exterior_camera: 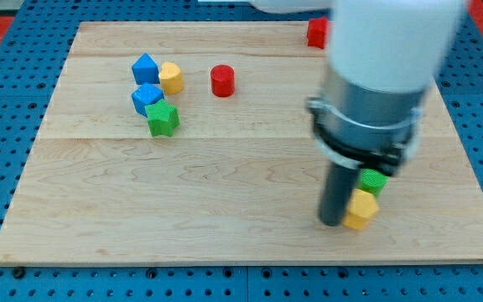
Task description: Push the green star to the left of the yellow hexagon
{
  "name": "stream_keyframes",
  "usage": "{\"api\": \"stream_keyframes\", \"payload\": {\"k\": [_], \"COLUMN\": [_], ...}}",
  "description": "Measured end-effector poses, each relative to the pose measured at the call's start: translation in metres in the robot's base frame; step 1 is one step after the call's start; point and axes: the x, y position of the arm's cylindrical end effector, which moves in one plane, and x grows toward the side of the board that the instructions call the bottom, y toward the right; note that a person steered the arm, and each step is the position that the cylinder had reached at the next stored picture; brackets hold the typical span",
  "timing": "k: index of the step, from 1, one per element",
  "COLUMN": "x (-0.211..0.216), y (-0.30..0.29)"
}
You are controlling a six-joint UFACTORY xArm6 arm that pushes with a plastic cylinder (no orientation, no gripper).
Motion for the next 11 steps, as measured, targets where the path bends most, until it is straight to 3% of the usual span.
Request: {"api": "stream_keyframes", "payload": {"k": [1, 3, 4, 5, 6, 8, 9, 11], "x": [0.000, 0.000, -0.014, -0.054, -0.082, -0.199, -0.217, -0.116], "y": [-0.014, -0.194, -0.240, -0.261, -0.337, -0.354, -0.302, -0.198]}}
